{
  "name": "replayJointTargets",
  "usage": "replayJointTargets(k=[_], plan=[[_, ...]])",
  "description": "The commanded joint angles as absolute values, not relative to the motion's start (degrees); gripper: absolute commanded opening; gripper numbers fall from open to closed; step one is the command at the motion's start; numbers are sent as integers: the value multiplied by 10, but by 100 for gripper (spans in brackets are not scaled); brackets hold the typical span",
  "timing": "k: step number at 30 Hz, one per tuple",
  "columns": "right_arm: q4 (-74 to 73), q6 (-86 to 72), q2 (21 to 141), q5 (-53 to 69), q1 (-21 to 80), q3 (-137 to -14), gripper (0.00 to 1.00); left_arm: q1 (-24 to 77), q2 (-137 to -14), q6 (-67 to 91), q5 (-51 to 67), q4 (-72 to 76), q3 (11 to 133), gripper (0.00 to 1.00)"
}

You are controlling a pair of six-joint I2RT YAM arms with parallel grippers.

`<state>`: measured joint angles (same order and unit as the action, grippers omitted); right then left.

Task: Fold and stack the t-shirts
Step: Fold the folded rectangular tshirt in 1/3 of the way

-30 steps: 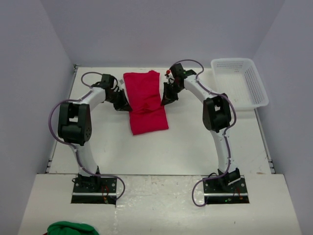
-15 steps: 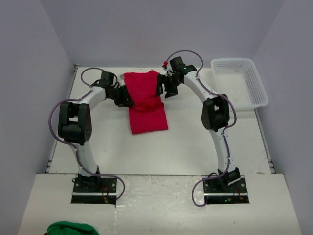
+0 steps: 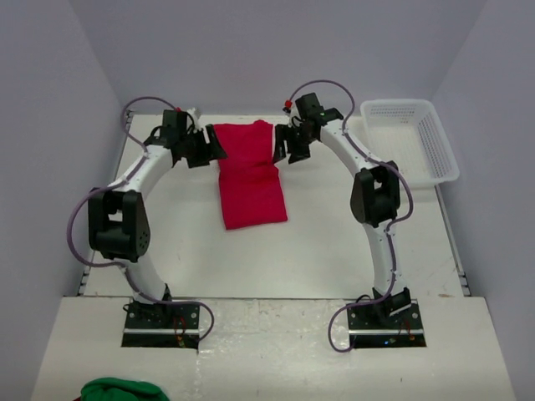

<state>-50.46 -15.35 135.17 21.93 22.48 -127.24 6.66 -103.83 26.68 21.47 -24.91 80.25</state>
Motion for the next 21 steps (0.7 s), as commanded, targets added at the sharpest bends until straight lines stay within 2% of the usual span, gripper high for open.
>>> replayJointTargets(k=[1,2,4,5,6,7,8,16,21], plan=[[-490,-152,1271,195,234,-1228,60,83,-942,244,129,-245,812,72],[-482,-154,1256,185,239,-1206,43,90,-933,241,108,-247,812,72],[-483,-156,1252,185,243,-1194,6,114,-920,239,91,-251,809,61],[-489,-156,1251,186,244,-1185,0,119,-925,242,103,-255,809,52],[-484,-157,1248,189,249,-1177,0,127,-932,248,134,-260,809,22],[-480,-157,1248,192,250,-1171,0,131,-949,264,152,-259,802,2],[-473,-158,1250,193,252,-1164,0,134,-957,270,171,-255,796,0],[-458,-182,1291,236,253,-1174,0,157,-1059,315,279,-219,823,0],[-410,-192,1260,241,262,-1087,0,176,-1129,333,351,-191,860,0]])
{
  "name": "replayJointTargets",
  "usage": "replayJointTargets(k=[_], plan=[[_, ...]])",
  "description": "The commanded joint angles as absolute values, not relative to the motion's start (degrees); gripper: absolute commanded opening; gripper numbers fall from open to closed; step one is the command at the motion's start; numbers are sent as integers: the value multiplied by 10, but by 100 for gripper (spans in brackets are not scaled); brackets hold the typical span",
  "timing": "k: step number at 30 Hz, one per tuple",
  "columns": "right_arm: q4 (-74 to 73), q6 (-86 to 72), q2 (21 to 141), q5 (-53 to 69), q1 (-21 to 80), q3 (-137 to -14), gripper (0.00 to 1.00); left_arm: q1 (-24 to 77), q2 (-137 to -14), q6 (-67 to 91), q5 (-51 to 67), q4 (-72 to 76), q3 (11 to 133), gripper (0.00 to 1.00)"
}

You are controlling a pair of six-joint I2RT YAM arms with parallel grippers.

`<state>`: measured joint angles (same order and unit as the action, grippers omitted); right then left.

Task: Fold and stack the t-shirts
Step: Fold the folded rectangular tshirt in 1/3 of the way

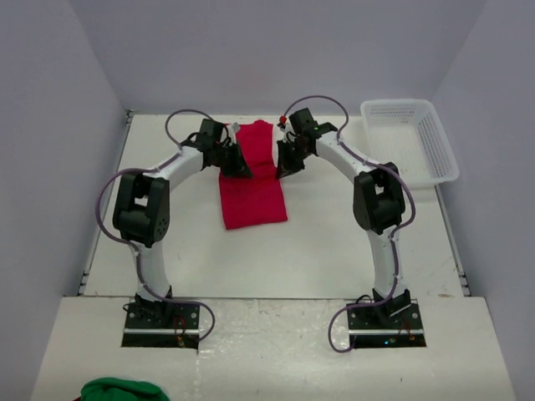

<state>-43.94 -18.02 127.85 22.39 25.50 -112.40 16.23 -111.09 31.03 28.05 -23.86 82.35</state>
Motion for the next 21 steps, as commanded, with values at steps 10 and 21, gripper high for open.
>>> replayJointTargets(k=[10,21], plan=[[-361,-209,1230,272,282,-980,0,196,-1193,373,413,-142,880,0],[-369,-213,1235,268,284,-992,0,197,-1268,374,417,-145,922,0]])
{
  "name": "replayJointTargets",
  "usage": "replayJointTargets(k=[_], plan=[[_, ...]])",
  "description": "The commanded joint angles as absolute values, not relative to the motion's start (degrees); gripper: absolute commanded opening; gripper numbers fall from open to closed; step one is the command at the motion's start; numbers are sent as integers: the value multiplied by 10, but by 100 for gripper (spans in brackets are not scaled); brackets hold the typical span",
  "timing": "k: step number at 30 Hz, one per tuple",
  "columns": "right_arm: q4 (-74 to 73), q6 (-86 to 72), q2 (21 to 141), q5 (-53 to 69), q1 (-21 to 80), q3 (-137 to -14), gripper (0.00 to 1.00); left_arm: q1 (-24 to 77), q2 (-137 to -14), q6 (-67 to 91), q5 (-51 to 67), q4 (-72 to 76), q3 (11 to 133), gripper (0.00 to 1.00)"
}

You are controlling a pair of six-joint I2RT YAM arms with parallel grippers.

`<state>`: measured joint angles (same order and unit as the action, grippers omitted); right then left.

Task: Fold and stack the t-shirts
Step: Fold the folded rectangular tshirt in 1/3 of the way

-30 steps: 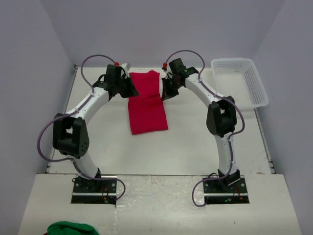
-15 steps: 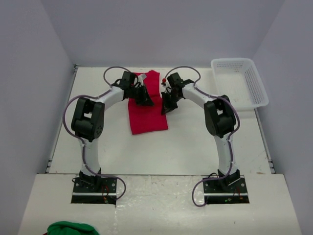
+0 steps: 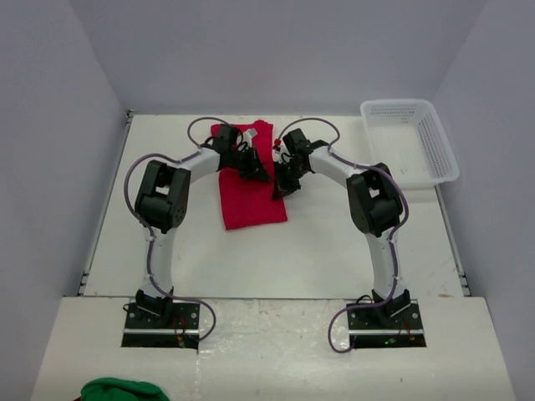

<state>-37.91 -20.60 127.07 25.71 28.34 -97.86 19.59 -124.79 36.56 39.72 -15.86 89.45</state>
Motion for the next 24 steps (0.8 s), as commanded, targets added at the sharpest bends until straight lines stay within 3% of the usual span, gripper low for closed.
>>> replayJointTargets(k=[1,14,24], plan=[[-370,-213,1235,266,284,-992,0,197,-1273,372,417,-145,925,0],[-365,-215,1242,262,284,-969,0,194,-1337,345,397,-186,1006,0],[-363,-223,1244,250,284,-941,0,159,-1343,349,398,-178,1004,0]])
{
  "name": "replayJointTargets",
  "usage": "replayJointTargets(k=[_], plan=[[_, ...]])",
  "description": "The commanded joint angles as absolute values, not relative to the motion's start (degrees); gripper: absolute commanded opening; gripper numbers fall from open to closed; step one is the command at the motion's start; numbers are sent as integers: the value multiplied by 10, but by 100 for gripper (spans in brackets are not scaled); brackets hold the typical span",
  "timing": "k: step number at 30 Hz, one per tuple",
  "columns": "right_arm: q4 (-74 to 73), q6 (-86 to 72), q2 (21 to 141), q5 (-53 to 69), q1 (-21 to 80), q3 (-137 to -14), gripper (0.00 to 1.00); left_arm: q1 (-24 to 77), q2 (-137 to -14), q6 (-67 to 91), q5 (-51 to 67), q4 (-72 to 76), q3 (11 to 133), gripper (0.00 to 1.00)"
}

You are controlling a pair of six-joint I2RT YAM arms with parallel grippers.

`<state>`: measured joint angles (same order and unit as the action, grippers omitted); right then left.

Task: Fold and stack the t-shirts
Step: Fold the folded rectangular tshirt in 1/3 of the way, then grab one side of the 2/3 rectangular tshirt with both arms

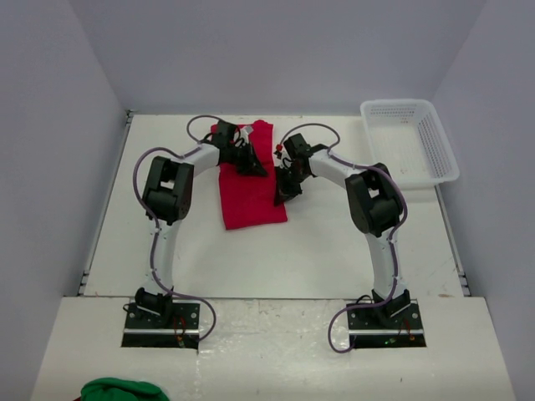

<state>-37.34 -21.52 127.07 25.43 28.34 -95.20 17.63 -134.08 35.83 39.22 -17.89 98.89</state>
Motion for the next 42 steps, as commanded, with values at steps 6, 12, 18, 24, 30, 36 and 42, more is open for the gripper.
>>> replayJointTargets(k=[6,12,18,24,30,36,42], plan=[[-366,-225,1243,240,285,-930,0,139,-1353,355,402,-165,998,0],[-368,-223,1246,236,284,-933,0,127,-1367,353,407,-160,1008,0],[-370,-218,1250,234,283,-935,0,123,-1380,345,420,-167,1026,0],[-364,-208,1238,210,284,-940,0,125,-1354,326,408,-174,1021,0],[-400,-190,1217,187,285,-1009,17,138,-1270,290,360,-189,1005,0],[-453,-181,1216,168,284,-1105,41,139,-1205,278,336,-215,1019,0],[-503,-175,1277,152,280,-1201,54,139,-1173,262,293,-256,1018,0]])
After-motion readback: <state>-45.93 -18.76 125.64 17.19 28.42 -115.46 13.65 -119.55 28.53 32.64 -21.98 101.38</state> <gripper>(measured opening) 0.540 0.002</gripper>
